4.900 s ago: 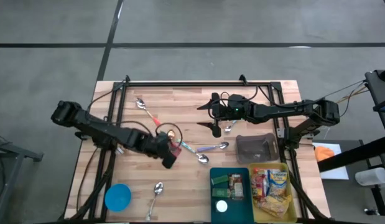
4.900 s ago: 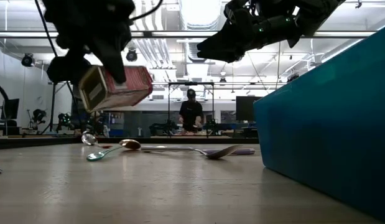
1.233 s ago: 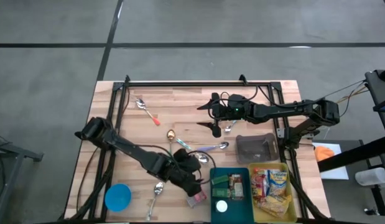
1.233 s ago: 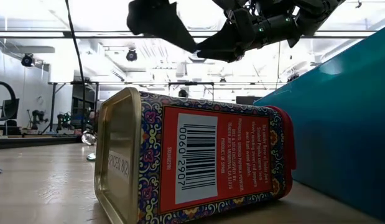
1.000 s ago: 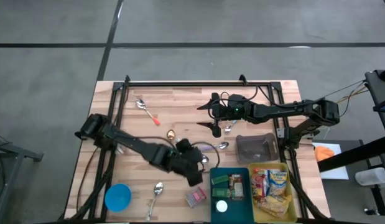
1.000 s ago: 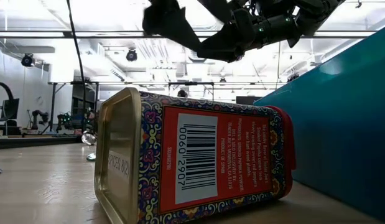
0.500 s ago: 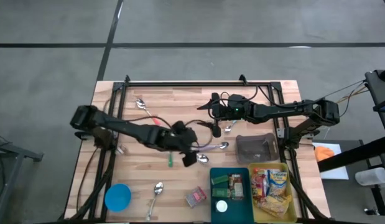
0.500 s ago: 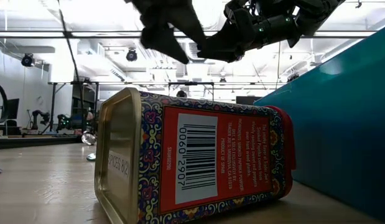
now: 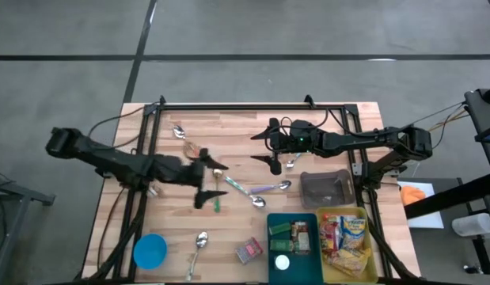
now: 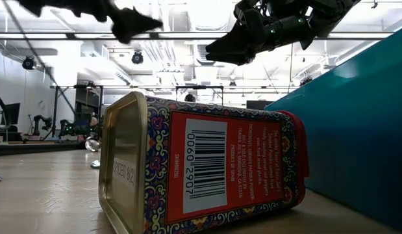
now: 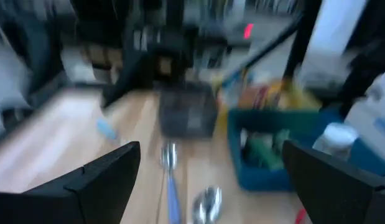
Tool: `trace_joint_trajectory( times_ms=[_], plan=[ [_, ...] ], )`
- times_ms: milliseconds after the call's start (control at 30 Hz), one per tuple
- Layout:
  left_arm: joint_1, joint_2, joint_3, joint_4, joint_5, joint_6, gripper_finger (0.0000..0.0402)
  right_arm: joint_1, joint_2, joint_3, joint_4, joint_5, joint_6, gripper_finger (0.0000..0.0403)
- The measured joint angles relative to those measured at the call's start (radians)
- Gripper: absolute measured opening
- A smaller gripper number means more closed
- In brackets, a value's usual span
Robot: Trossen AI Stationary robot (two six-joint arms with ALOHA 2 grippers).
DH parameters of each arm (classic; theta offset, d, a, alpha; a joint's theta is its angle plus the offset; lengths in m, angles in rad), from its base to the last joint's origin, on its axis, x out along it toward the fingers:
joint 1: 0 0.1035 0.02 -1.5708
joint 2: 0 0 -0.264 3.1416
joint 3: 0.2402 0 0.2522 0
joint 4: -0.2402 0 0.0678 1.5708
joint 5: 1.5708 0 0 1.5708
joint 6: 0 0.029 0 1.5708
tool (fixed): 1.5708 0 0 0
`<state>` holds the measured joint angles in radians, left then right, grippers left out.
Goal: Pick & Place Food Item
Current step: Put the red seasoning can into the blue bin
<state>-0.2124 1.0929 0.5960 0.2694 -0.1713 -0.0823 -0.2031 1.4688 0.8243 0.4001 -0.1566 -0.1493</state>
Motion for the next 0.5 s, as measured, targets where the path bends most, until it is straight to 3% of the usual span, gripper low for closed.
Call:
trace_joint_trajectory(
  times_ms=[100,267,500],
  plan=[
    [0.020,-0.130,-0.113,0.123,0.003,0.068,0.0392,0.000,0.000,0.000,0.001,0.000,0.000,0.0315],
    [0.090,-0.330,-0.225,0.123,0.000,0.058,0.0392,0.000,0.000,0.000,0.000,0.000,0.000,0.0315],
    [0.154,-0.466,-0.297,0.099,0.000,0.058,0.0393,0.000,0.000,0.000,-0.001,0.000,0.000,0.0315]
  ],
)
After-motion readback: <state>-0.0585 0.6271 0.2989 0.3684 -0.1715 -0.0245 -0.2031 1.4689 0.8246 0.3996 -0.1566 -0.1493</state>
